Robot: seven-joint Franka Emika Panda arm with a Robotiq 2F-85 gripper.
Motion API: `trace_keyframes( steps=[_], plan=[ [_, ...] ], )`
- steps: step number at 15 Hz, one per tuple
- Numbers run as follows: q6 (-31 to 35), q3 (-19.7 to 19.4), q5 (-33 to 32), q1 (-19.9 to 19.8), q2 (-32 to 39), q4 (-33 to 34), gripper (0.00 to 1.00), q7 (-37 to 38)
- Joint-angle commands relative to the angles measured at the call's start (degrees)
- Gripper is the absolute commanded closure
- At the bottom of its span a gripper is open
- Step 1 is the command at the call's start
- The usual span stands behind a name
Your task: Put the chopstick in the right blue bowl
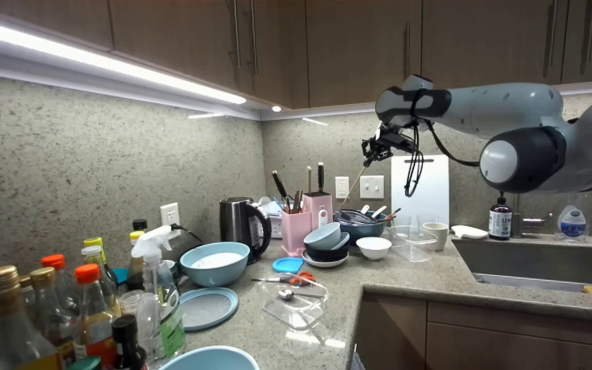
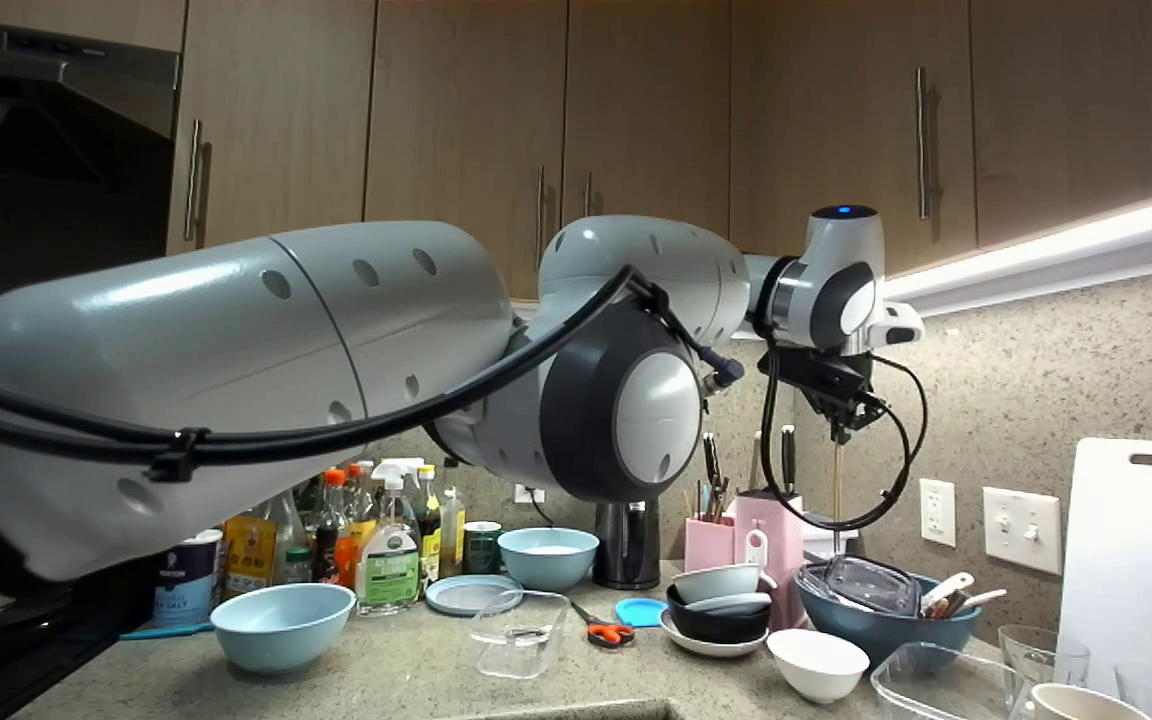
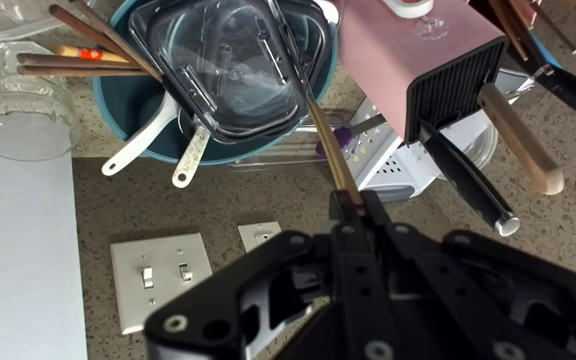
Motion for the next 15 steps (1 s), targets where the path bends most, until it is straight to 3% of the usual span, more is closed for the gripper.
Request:
trace_keyframes(
  steps=[1,10,15],
  plan=[
    [0.16,0.06,0.06,-0.26,-0.65,-0.76,0.94,-0.02],
    [-3.86,-0.75,-1.16,0.68,-1.32,-1.70,0.98,-2.08],
    [-2.38,-2.76,-2.11,0.83,-0.64,-1.52,0.98,-0.48]
  ],
)
